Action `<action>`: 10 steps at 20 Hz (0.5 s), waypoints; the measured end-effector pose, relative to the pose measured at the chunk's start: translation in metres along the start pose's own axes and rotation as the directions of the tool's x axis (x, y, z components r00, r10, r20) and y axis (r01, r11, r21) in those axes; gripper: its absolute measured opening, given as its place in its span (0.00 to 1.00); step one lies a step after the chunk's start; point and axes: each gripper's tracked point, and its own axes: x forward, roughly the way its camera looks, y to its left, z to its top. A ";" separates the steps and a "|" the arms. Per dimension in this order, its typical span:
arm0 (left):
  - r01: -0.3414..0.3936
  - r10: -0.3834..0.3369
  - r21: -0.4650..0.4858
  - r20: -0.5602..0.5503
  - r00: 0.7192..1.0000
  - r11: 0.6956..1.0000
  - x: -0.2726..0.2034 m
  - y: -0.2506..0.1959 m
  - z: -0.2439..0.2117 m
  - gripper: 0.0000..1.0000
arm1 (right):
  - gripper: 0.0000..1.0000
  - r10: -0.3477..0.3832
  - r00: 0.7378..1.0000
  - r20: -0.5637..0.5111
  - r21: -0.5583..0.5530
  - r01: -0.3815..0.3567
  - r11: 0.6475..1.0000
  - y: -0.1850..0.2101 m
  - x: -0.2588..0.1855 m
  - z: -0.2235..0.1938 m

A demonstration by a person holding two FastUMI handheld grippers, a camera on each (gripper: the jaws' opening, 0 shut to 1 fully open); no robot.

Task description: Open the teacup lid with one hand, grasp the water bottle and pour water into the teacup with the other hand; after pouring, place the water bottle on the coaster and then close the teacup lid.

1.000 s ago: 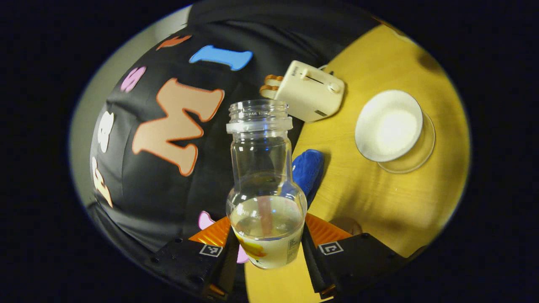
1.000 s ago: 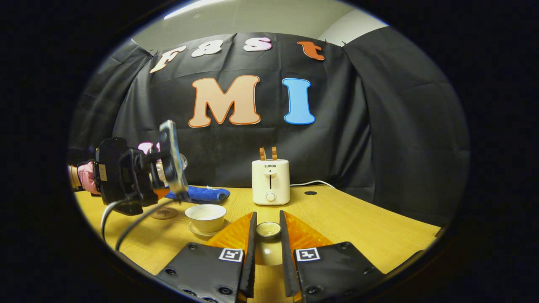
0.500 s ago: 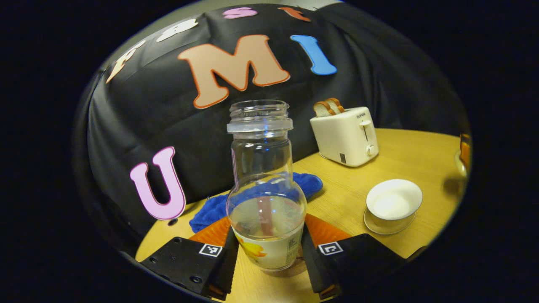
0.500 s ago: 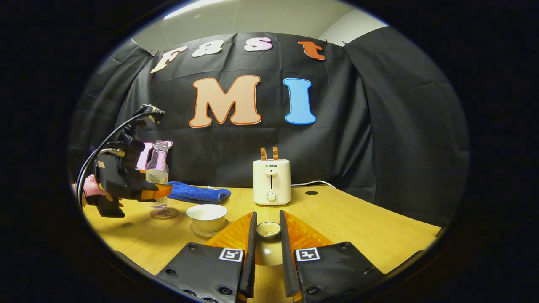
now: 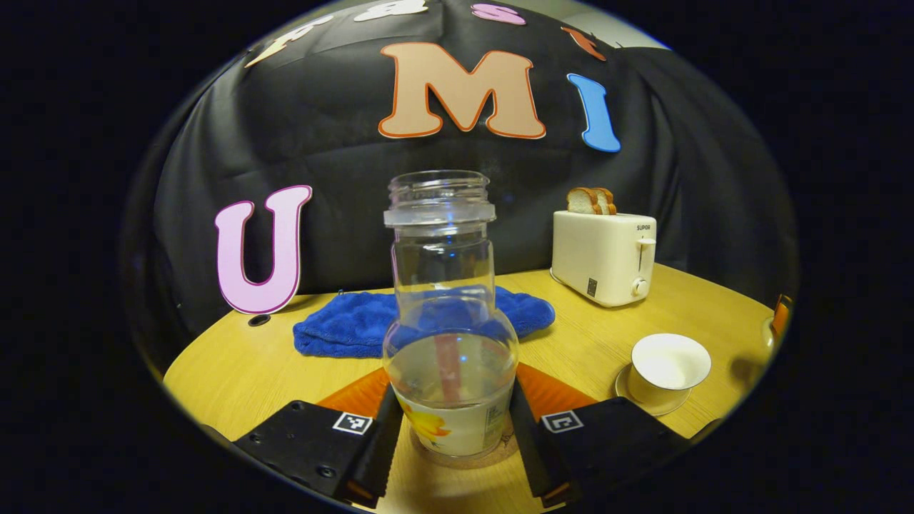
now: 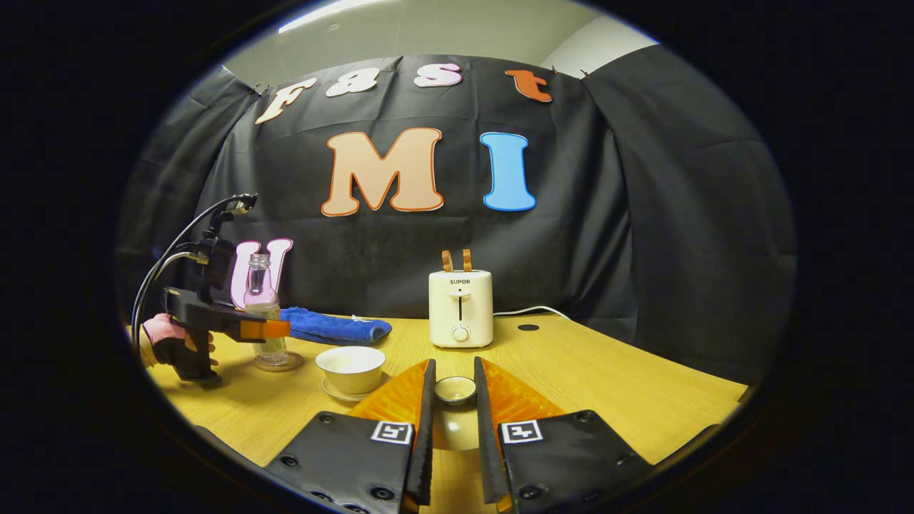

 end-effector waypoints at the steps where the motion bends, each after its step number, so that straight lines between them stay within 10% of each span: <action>1: 0.006 -0.006 -0.002 0.001 1.000 1.000 0.001 -0.002 0.000 0.71 | 0.31 0.000 1.000 -0.001 0.000 0.000 1.000 0.000 0.001 -0.001; 10: 0.005 -0.005 -0.038 0.009 1.000 0.999 0.000 0.001 -0.003 0.76 | 0.31 -0.001 1.000 -0.001 0.000 0.001 1.000 0.000 0.000 0.000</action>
